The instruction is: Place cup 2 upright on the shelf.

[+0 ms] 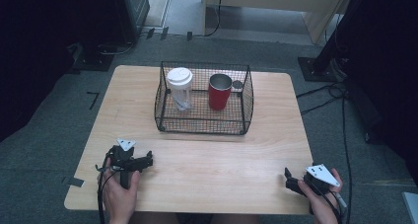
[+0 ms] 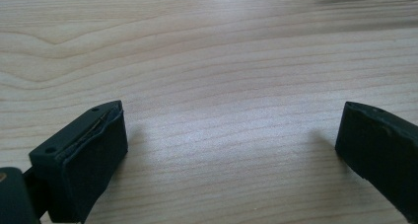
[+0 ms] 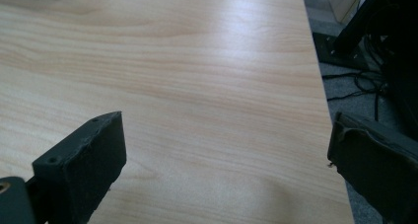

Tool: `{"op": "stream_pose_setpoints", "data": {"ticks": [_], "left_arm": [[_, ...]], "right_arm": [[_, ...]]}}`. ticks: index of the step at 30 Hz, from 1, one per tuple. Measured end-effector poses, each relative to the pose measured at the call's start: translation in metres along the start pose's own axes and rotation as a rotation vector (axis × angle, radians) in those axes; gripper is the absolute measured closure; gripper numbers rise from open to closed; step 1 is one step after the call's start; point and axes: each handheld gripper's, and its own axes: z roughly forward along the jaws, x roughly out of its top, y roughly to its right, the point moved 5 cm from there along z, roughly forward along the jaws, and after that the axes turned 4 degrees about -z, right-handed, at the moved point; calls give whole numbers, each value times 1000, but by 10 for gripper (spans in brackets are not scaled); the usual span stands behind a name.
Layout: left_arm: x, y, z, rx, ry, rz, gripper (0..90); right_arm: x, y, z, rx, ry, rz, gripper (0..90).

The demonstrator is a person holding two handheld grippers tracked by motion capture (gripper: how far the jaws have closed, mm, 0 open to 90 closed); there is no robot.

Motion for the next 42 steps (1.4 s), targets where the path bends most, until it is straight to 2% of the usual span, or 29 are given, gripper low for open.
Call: {"op": "stream_pose_setpoints", "data": {"ticks": [6, 12, 18, 22, 28, 42], "left_arm": [[0, 0, 0, -1, -1, 1, 1], [0, 1, 0, -2, -1, 3, 1], [0, 1, 0, -4, -3, 7, 1], [-1, 2, 0, -4, -1, 5, 1], [-1, 3, -1, -4, -3, 6, 1], [-1, 3, -1, -6, -2, 6, 1]], "right_arm": [[-4, -6, 5, 48, -93, -53, 16], [-4, -7, 7, 63, -121, -68, 17], [-5, -6, 8, 77, -128, -52, 17], [-5, -5, 10, 126, -140, -39, 16], [-6, -2, 13, 164, -167, 4, 7], [-4, -5, 16, 150, -176, 27, 0]]}}
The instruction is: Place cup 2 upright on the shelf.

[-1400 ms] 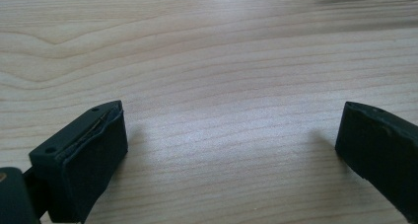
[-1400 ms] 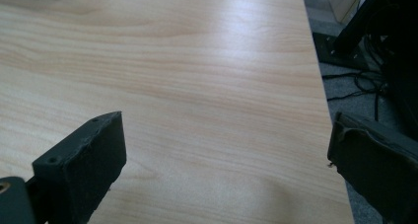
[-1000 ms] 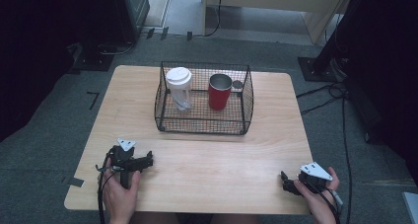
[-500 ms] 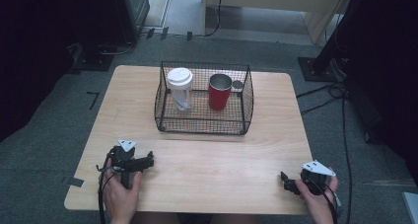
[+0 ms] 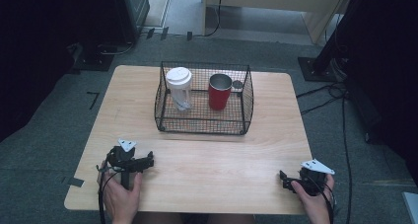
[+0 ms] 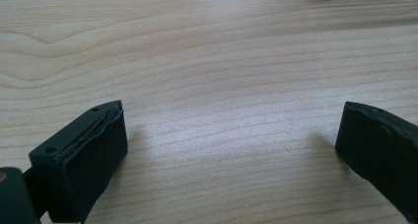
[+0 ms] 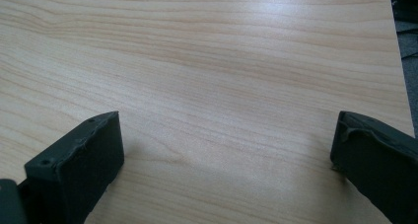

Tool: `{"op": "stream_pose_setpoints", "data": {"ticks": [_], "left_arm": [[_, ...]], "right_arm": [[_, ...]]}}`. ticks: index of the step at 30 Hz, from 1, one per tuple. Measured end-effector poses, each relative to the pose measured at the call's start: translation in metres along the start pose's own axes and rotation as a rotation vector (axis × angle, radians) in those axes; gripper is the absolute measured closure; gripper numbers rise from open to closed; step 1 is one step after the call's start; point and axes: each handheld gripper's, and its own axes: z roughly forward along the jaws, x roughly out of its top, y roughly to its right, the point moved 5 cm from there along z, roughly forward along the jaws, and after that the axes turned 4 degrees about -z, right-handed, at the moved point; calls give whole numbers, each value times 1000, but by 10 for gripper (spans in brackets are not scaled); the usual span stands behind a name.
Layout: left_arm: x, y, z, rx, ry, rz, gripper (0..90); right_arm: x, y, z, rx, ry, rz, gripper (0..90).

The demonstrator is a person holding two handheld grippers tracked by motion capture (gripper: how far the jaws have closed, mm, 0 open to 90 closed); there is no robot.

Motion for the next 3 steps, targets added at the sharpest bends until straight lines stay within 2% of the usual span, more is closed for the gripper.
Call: {"op": "stream_pose_setpoints", "data": {"ticks": [3], "left_arm": [[0, 0, 0, 0, 0, 0, 1]], "right_arm": [[0, 0, 0, -1, 0, 0, 0]]}}
